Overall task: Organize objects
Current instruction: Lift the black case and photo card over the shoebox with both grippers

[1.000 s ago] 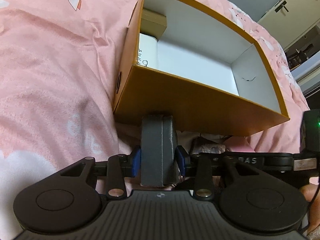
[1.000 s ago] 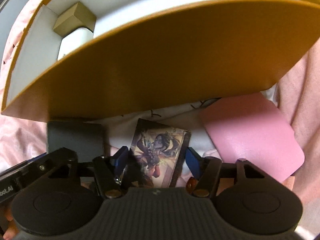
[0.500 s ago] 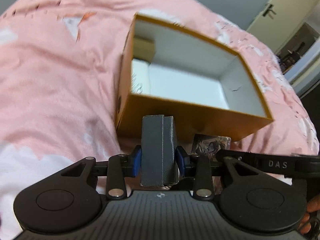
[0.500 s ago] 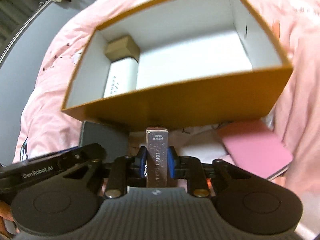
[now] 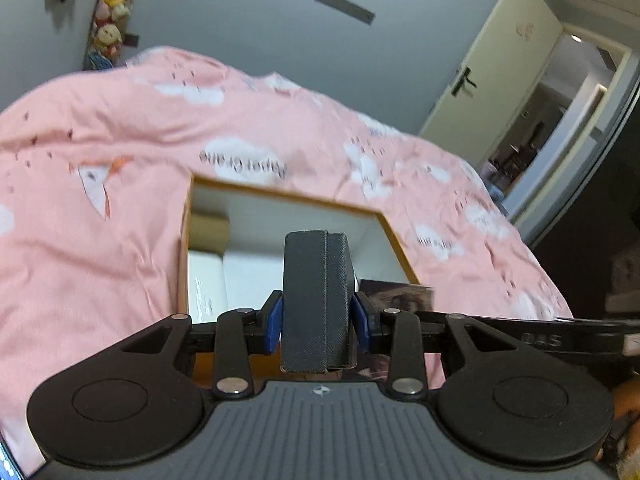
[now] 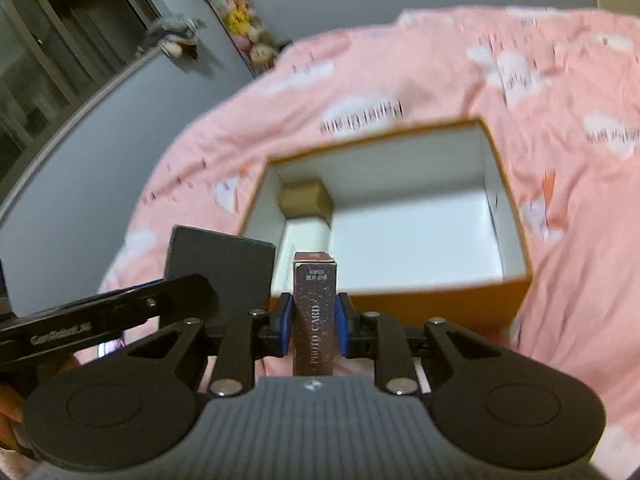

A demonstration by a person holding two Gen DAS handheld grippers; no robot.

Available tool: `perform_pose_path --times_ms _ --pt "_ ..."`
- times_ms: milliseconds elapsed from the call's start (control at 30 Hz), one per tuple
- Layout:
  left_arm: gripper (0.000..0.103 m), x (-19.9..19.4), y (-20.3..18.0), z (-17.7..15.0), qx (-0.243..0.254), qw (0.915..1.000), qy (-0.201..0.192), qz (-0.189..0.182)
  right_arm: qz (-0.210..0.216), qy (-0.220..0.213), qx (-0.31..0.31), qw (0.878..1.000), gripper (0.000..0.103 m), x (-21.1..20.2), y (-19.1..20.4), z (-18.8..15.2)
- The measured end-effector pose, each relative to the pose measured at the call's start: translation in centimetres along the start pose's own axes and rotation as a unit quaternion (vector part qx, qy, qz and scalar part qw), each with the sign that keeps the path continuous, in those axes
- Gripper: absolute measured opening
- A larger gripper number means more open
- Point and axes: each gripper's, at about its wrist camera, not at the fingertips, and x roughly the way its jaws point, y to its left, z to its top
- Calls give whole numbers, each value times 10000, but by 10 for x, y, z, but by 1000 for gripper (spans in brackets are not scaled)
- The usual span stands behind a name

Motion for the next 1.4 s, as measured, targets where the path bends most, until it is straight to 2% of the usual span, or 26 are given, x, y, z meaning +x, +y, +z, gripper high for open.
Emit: perform_pose_path --times_ms 133,300,433,533,667,900,1067,1167,1233,1400 --pt "41 20 0 18 -82 9996 -138 242 -79 -355 -113 9993 24 -8 2 26" --pt "41 65 5 29 -169 9981 -9 589 -537 -477 -290 9970 23 18 -5 50" --pt "41 99 18 25 -365 9963 339 698 -754 -258 -247 9965 23 53 -20 58" --pt "41 122 28 19 -605 9938 697 619 -733 50 -42 9973 23 78 -37 57" --pt "41 143 31 11 -664 9906 1055 557 -729 396 112 9965 23 106 -52 49" --pt "41 168 41 7 -1100 9794 1651 372 -709 608 154 9955 24 123 -63 41" --pt "41 182 49 -1 -1290 9703 2004 416 -784 632 73 9949 24 128 -66 41" --pt "41 187 50 -6 -1316 9657 2195 432 -792 688 76 9945 24 131 -69 40" --pt "41 187 48 -6 -1245 9665 2201 442 -789 722 74 9942 24 133 -70 39" --pt "48 182 38 -5 -709 9681 2281 751 -818 752 7 9938 24 135 -70 36"
